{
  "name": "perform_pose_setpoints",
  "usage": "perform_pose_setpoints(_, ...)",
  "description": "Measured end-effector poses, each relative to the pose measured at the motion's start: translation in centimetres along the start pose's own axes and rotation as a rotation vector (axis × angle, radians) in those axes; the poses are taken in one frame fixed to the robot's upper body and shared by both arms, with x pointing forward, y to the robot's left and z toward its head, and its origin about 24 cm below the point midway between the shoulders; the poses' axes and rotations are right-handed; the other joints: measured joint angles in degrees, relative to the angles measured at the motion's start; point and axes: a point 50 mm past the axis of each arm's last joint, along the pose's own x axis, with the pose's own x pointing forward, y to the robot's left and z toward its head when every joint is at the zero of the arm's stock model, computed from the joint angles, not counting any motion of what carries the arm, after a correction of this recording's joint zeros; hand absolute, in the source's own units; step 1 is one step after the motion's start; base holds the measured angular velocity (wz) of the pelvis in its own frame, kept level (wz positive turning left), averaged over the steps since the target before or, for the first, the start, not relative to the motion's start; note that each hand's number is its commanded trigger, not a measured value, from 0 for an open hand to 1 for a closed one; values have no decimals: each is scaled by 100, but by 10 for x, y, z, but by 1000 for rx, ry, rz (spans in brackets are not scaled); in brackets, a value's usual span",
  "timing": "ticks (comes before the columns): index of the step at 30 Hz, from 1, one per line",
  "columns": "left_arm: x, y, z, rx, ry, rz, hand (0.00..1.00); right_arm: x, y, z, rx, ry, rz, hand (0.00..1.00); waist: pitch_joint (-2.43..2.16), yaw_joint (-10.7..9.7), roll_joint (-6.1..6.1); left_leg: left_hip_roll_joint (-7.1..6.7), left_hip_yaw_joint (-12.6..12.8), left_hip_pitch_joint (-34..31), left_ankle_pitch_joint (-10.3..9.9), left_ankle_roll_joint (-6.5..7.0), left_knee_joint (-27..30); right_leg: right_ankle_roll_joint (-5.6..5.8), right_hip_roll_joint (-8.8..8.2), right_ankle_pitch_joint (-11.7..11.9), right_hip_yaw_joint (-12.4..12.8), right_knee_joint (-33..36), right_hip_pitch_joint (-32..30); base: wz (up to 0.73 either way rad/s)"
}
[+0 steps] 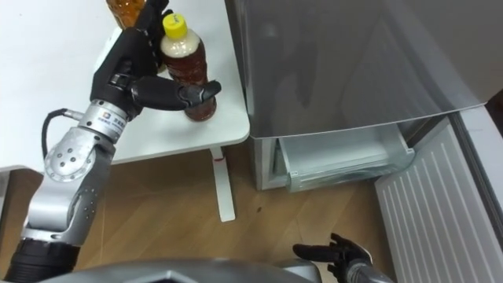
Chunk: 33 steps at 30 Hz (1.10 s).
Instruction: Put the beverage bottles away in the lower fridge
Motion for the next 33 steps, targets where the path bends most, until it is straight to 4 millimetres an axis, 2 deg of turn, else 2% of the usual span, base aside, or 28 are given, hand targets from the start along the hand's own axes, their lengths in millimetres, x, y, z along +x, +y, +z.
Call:
perform_pose_setpoints(6,-1,3,0,-10,2,-2,0,0,0,0,8,-7,1,0,23,-3,-5,1,37,15,0,0,-5,1,0,0,48,-6,-6,-4)
perform_pose_setpoints(18,1,11,4,-17,2,9,0,-1,-1,-2,16,-12,12,0,24,6,-17,2,61,-32,0,0,-7,0,6,1,103,16,-64,-2)
perform_pose_setpoints(19,2,12,5,-15,-3,10,5,-1,0,-2,17,-9,12,0,24,7,-19,2,61,-32,0,0,-7,0,7,1,103,16,-64,0)
perform_pose_setpoints(20,4,12,7,-13,-11,11,14,-1,0,-2,18,-6,12,0,22,9,-19,2,62,-31,0,0,-8,0,7,1,104,17,-65,0)
perform_pose_setpoints(21,5,13,9,-11,-17,12,54,-1,0,-2,17,-6,13,0,21,8,-18,2,63,-28,0,0,-8,0,7,1,108,18,-65,0)
perform_pose_setpoints(22,5,13,9,-11,-20,11,85,-1,0,-2,17,-7,13,0,19,7,-15,2,65,-25,0,0,-8,-1,7,1,112,21,-65,0)
perform_pose_setpoints(23,5,13,9,-11,-20,11,100,-1,0,-2,17,-7,13,0,19,4,-14,2,65,-24,0,0,-8,-1,7,1,113,24,-66,0)
perform_pose_setpoints(33,5,12,9,-60,-27,6,100,-1,0,-2,21,-1,13,0,-1,3,20,5,72,-17,0,0,2,-1,9,1,116,68,-83,0)
